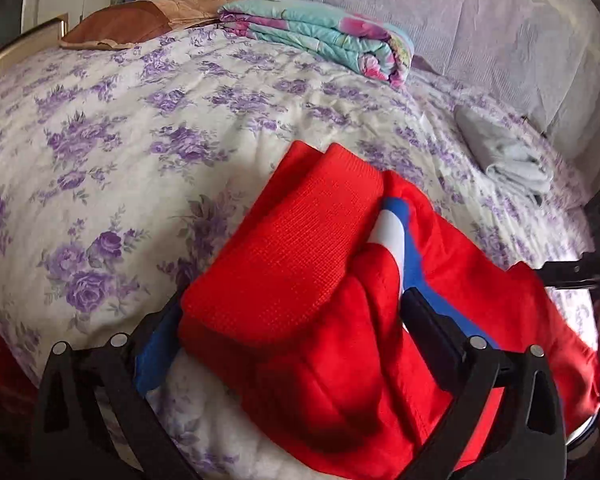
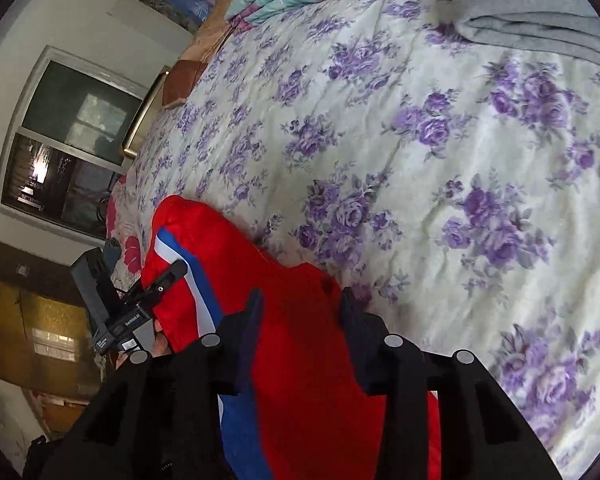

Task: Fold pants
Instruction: 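Smooth the pants flat with the left tool while the right tool holds the cuff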

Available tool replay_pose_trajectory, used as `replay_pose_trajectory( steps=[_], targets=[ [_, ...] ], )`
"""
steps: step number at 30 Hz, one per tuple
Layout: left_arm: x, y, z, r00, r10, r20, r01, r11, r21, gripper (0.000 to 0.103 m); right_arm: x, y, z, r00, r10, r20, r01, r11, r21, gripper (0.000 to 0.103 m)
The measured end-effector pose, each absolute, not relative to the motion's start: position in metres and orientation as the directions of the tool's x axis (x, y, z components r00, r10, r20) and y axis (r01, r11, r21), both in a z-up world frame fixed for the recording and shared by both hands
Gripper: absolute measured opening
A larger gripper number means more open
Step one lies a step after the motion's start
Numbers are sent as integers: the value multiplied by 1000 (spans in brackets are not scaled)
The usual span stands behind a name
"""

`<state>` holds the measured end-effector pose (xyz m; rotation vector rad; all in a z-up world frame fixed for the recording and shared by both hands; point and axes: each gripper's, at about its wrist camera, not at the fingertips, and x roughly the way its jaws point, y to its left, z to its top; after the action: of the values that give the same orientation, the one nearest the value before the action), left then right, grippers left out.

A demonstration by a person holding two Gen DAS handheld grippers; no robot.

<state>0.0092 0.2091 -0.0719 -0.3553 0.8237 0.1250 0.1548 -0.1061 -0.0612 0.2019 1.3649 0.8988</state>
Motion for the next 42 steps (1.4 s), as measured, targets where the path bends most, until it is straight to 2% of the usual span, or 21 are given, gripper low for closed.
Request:
replay_pose_trajectory(
  steps=[3,6,7,8,14,18,21,22,24,25,26,28,30,31,32,35,40,42],
  targets=[
    [5,199,-72,675,17,-738,-237,952,-194,99,156,-98,-65,-84,640,-764,-447,661,603,41],
    [8,198,-72,671,22,-741,-242,951,-191,99,161,-89,-67,-107,639,-762,-457,649,608,38],
    [10,198,-72,670,21,-742,-243,951,-192,99,164,-88,-66,-93,647,-756,-462,645,609,16],
    [11,198,-72,670,22,-742,-244,951,-192,99,165,-91,-65,-57,646,-761,-459,660,594,7],
    [10,197,-75,680,42,-732,-247,953,-175,99,165,-116,-76,70,645,-761,-403,717,570,6],
    [3,204,-61,682,40,-730,-282,936,-212,99,160,-130,-53,181,656,-733,-420,725,546,9],
    [-15,207,-30,720,121,-684,-330,926,-184,98,130,-144,-11,279,659,-698,-457,731,507,11],
    [-23,204,-18,743,129,-657,-320,930,-179,98,115,-147,-1,272,678,-683,-472,712,520,15],
    [-33,189,4,787,87,-611,-251,950,-188,98,83,-150,6,249,714,-655,-490,676,551,35],
    [-33,178,10,796,56,-602,-205,962,-181,98,67,-152,5,259,717,-647,-492,674,551,44],
    [-30,165,11,795,24,-607,-158,973,-167,98,53,-153,-1,277,710,-648,-485,685,543,46],
    [-16,144,-1,776,-3,-631,-99,987,-126,98,36,-155,-22,305,686,-660,-452,715,534,46],
    [6,139,-32,719,30,-695,-115,990,-76,98,33,-169,-57,310,649,-695,-374,755,538,46],
    [14,143,-49,678,77,-731,-155,987,-40,98,34,-181,-76,304,651,-695,-328,757,566,30],
    [16,147,-61,670,90,-737,-160,987,-25,98,32,-199,-87,328,674,-662,-312,739,597,0],
    [3,143,-66,702,125,-701,-123,991,54,98,12,-257,-88,447,647,-618,-263,755,600,0],
    [-7,143,-59,708,111,-697,-116,992,40,98,-32,-332,-83,614,504,-607,-154,831,535,0],
    [-13,134,-46,718,107,-687,-133,991,15,98,-56,-340,-71,681,429,-593,-144,873,465,8]
  ],
)
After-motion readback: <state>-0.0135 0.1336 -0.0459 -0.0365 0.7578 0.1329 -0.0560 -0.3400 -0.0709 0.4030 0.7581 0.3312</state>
